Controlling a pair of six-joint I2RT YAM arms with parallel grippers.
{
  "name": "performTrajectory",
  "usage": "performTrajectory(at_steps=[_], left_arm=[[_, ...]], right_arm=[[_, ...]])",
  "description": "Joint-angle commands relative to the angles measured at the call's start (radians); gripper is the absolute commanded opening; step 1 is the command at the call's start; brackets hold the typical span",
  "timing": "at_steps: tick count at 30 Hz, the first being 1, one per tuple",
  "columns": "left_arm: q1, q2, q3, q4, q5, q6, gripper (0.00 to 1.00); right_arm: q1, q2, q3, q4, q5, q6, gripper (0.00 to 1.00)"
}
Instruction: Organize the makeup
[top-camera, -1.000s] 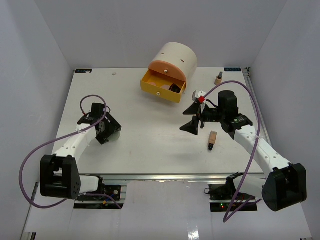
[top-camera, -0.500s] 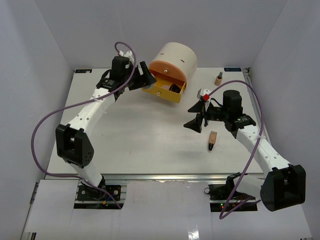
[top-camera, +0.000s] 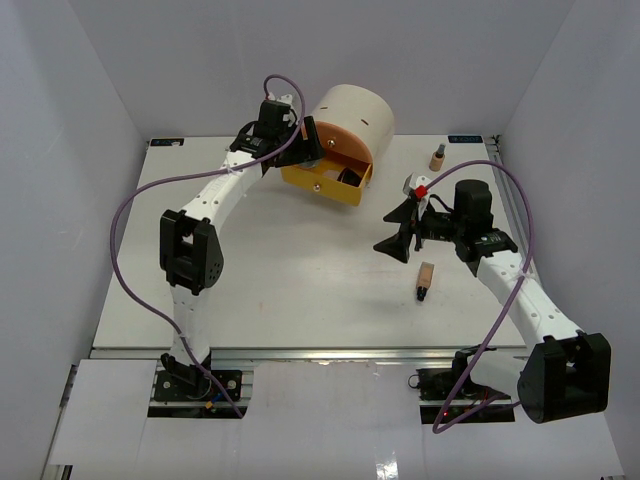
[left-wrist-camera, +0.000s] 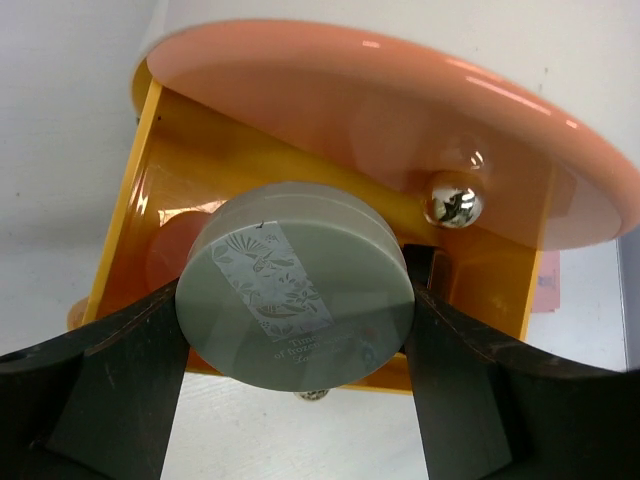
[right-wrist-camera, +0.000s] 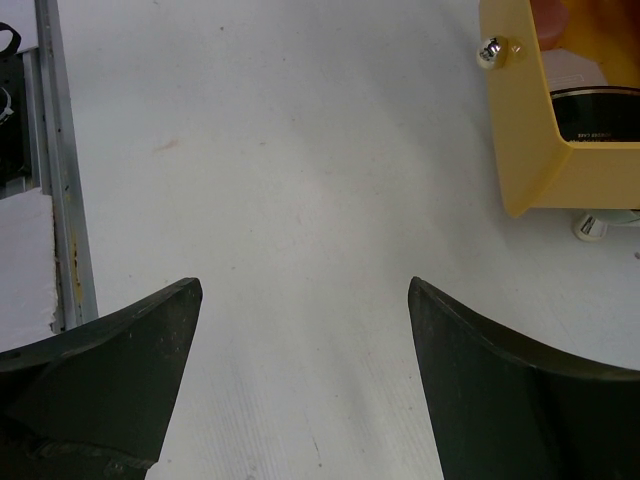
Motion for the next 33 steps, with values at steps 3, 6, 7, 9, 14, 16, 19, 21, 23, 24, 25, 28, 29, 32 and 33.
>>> performTrajectory(at_steps=[3,6,7,9,14,16,19,21,23,24,25,28,29,32,33], left_arm=[[-0.013,-0.057,0.073,-0.010,-0.044,0.026,0.98],[-0.013,-0.070,0.076,-0.008,-0.045,0.031,0.98],[-0.013,-0.076,0.077,-0.006,-0.045,0.032,0.98],[-0.013,-0.089,0.079,-0.003,-0.047,0.036,0.98],[-0.013,-0.172,0.026,0.012,-0.081,0.066,0.98],[-0.013,-0.255,-0.065,0.049,-0.105,0.088,0.98],[-0.011,-0.478,-0.352,0.143,-0.129,0.107,0.98],[-0.005,-0.641,-0.562,0.220,-0.125,0.112,0.98],[0.005,-0.766,-0.708,0.269,-0.108,0.118,0.98],[0.009,-0.833,-0.785,0.302,-0.085,0.126,0.98],[0.012,-0.889,-0.846,0.320,-0.068,0.135,0.98],[0.016,-1.056,-1.028,0.350,-0.034,0.171,0.98],[0.016,-1.094,-1.074,0.355,-0.033,0.181,0.98],[0.016,-1.161,-1.172,0.366,-0.035,0.194,0.98],[0.016,-1.175,-1.197,0.370,-0.035,0.196,0.98]], right_arm=[[-0.007,-0.015,-0.010,0.023,-0.027,-0.013,0.90],[-0.008,-0.015,-0.012,0.023,-0.025,-0.012,0.90],[-0.010,-0.013,-0.011,0.023,-0.024,-0.012,0.90],[-0.013,-0.011,-0.011,0.023,-0.021,-0.012,0.90],[-0.033,-0.010,-0.008,0.038,0.063,0.001,0.90],[-0.043,-0.008,-0.008,0.065,0.206,0.048,0.90],[-0.050,0.007,0.002,0.131,0.422,0.149,0.90],[-0.050,0.034,0.015,0.141,0.552,0.220,0.90],[-0.050,0.058,0.045,0.146,0.624,0.245,0.90],[-0.051,0.069,0.052,0.146,0.640,0.238,0.90],[-0.052,0.077,0.057,0.145,0.646,0.231,0.90],[-0.054,0.085,0.060,0.140,0.620,0.202,0.90],[-0.054,0.085,0.060,0.131,0.600,0.180,0.90],[-0.063,0.089,0.075,0.052,0.415,0.026,0.90],[-0.065,0.092,0.084,0.006,0.346,-0.021,0.90]])
